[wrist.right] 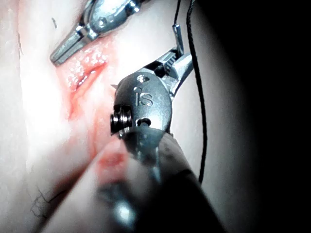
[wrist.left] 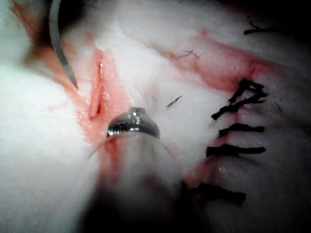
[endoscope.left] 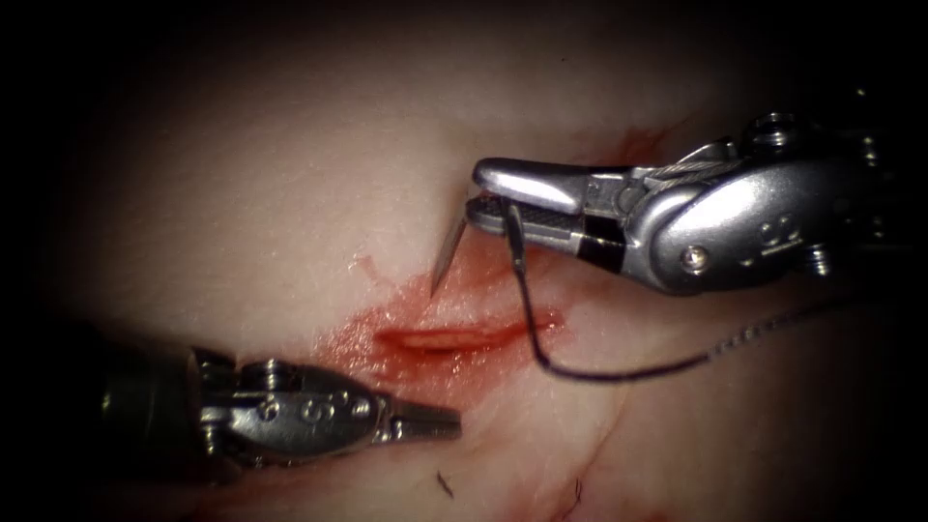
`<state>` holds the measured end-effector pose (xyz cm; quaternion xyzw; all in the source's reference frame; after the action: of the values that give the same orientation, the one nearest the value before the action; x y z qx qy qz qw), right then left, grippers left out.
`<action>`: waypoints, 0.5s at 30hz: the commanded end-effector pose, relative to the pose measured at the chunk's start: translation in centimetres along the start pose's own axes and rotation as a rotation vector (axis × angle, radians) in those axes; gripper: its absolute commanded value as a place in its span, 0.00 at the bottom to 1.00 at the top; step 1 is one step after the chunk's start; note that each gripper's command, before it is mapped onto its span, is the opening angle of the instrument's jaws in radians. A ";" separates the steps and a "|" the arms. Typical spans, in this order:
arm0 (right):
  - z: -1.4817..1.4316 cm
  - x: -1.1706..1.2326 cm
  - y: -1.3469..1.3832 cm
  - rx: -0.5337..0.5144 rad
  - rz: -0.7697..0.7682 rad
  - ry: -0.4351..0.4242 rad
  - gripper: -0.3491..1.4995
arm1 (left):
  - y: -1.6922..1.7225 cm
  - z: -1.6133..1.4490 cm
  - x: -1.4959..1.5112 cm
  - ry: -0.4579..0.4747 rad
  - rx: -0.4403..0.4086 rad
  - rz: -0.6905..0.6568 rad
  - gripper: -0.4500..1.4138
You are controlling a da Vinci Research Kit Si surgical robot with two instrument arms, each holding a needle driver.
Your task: Wound Closure
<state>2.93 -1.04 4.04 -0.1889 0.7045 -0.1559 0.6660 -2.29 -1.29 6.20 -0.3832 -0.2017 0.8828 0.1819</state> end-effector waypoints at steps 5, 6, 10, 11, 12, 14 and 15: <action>0.09 -0.09 -0.01 0.000 -0.007 0.001 0.00 | 0.00 0.07 -0.01 0.000 0.000 0.000 0.04; 0.08 -0.09 -0.01 0.000 -0.007 0.000 0.00 | 0.00 0.07 -0.01 0.000 0.000 0.000 0.04; 0.08 -0.11 -0.03 0.001 -0.009 0.001 0.00 | 0.00 0.07 -0.01 0.000 0.000 0.000 0.04; 0.09 -0.11 -0.03 0.001 -0.010 0.001 0.00 | 0.00 0.07 -0.01 0.000 0.000 0.000 0.04; 0.09 -0.11 -0.04 0.001 -0.010 0.001 0.00 | 0.00 0.07 -0.01 0.000 0.000 0.000 0.04; 0.09 -0.11 -0.04 0.001 -0.011 0.001 0.00 | 0.00 0.07 -0.01 0.000 0.000 0.000 0.04; 0.09 -0.12 -0.05 0.001 -0.011 0.001 0.00 | 0.00 0.07 -0.01 0.000 0.000 0.000 0.04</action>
<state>2.94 -1.07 4.15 -0.1913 0.7030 -0.1598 0.6661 -2.29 -1.29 6.19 -0.3830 -0.2017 0.8828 0.1821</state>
